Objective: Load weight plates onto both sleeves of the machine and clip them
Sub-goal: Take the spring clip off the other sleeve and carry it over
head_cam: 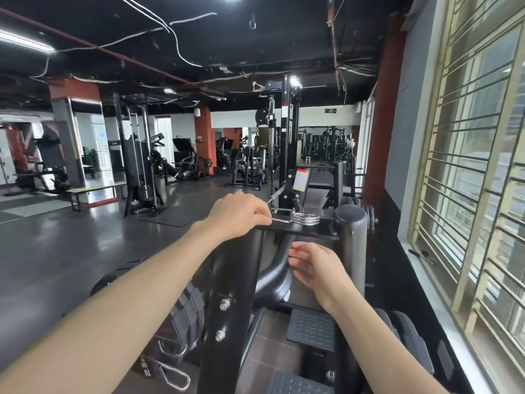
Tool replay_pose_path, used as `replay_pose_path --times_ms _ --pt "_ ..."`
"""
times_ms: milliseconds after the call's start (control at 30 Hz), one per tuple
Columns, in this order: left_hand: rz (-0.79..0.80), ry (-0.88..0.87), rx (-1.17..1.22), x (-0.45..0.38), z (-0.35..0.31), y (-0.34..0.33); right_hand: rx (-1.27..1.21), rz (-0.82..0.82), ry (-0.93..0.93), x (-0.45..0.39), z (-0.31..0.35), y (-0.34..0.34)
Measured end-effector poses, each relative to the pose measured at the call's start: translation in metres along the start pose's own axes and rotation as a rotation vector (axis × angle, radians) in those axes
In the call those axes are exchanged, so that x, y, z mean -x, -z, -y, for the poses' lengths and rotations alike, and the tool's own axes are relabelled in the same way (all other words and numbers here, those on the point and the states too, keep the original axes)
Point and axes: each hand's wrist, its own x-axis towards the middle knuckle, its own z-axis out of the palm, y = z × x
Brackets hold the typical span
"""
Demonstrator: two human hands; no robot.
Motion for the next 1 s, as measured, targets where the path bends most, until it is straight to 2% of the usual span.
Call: replay_pose_path --times_ms 200,333,467,600,667,767,867,1000 --pt "-0.19 0.009 0.107 0.008 -0.002 -0.007 0.038 0.026 0.091 0.011 0.01 -0.016" --pt "-0.201 -0.032 0.301 0.028 0.014 0.019 0.086 0.116 0.222 0.02 0.021 -0.05" --pt "-0.204 0.042 0.536 0.079 0.043 0.068 0.211 0.119 0.346 0.03 0.016 -0.107" --pt "-0.259 0.243 0.665 0.159 0.097 0.099 0.332 0.327 0.405 0.06 -0.008 -0.189" --pt "-0.295 0.388 0.795 0.208 0.136 0.107 0.404 0.368 0.4 0.084 -0.027 -0.238" --pt "-0.348 0.58 0.959 0.292 0.193 0.118 0.348 0.519 0.268 0.134 -0.058 -0.314" --pt "-0.403 0.726 0.951 0.373 0.251 0.138 0.471 0.604 0.258 0.182 -0.096 -0.397" --pt "-0.431 0.823 0.904 0.46 0.321 0.175 0.555 0.628 0.25 0.245 -0.134 -0.494"
